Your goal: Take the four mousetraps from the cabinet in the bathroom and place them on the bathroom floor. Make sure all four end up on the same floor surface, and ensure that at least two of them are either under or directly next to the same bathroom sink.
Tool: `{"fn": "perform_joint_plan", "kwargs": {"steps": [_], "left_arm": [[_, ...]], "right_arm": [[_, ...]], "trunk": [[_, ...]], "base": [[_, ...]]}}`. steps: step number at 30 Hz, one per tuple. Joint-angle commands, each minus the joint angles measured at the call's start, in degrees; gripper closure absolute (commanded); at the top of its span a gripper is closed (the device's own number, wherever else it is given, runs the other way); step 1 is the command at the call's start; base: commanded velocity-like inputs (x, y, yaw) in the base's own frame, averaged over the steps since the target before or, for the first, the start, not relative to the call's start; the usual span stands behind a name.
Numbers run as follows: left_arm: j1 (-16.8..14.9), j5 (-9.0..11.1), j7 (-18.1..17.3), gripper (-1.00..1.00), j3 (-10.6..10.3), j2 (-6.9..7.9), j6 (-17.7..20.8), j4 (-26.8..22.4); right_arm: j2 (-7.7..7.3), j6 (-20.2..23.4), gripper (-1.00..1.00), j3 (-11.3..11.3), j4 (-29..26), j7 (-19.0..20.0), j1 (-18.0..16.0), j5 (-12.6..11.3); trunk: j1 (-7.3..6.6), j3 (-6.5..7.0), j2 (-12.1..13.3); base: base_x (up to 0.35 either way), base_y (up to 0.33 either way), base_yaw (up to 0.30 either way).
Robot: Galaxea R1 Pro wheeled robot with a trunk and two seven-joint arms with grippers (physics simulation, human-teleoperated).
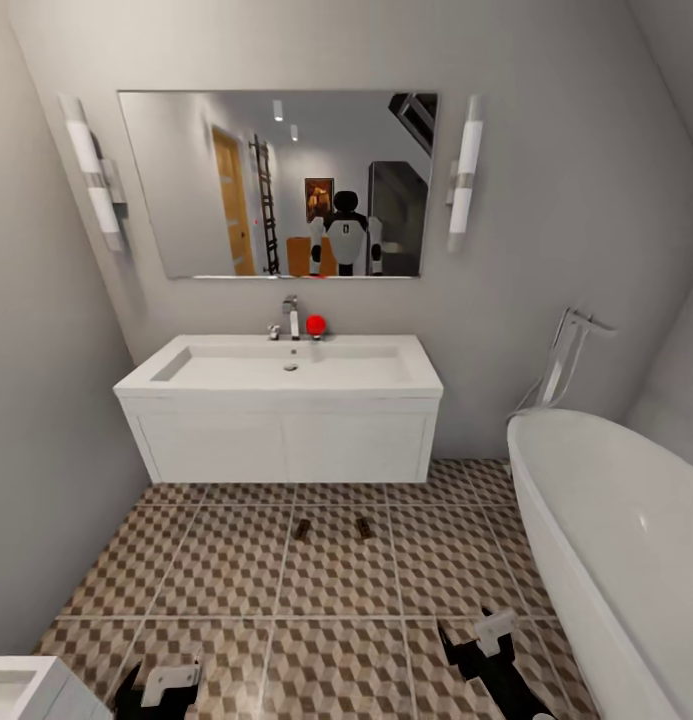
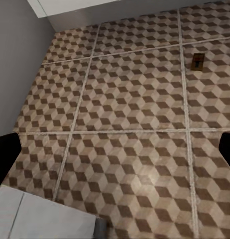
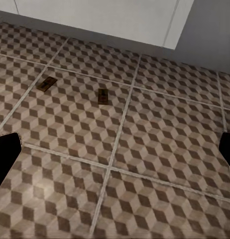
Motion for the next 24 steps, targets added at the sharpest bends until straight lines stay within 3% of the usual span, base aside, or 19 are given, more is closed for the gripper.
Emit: {"fn": "perform_joint_plan", "kwargs": {"steps": [1, 9, 24], "left_arm": [[-0.1, 0.2, 0.2, -1.0, -0.5, -0.03, -0.2, 0.2], [-0.1, 0.2, 0.2, -1.0, -0.5, -0.03, -0.2, 0.2], [-0.1, 0.2, 0.2, -1.0, -0.5, -0.03, -0.2, 0.2]], "right_arm": [[-0.02, -0.2, -1.0, 0.4, 0.0, 0.0, 0.0, -0.2], [0.12, -0.2, -1.0, 0.4, 0.0, 0.0, 0.0, -0.3], [0.09, -0.2, -1.0, 0.4, 0.0, -0.1, 0.0, -0.3]], "trunk": [[-0.03, -0.06, 0.0], [-0.03, -0.06, 0.0], [-0.03, -0.1, 0.0]], "base": [[-0.337, 0.0, 0.0], [-0.337, 0.0, 0.023], [-0.337, 0.0, 0.239]]}}
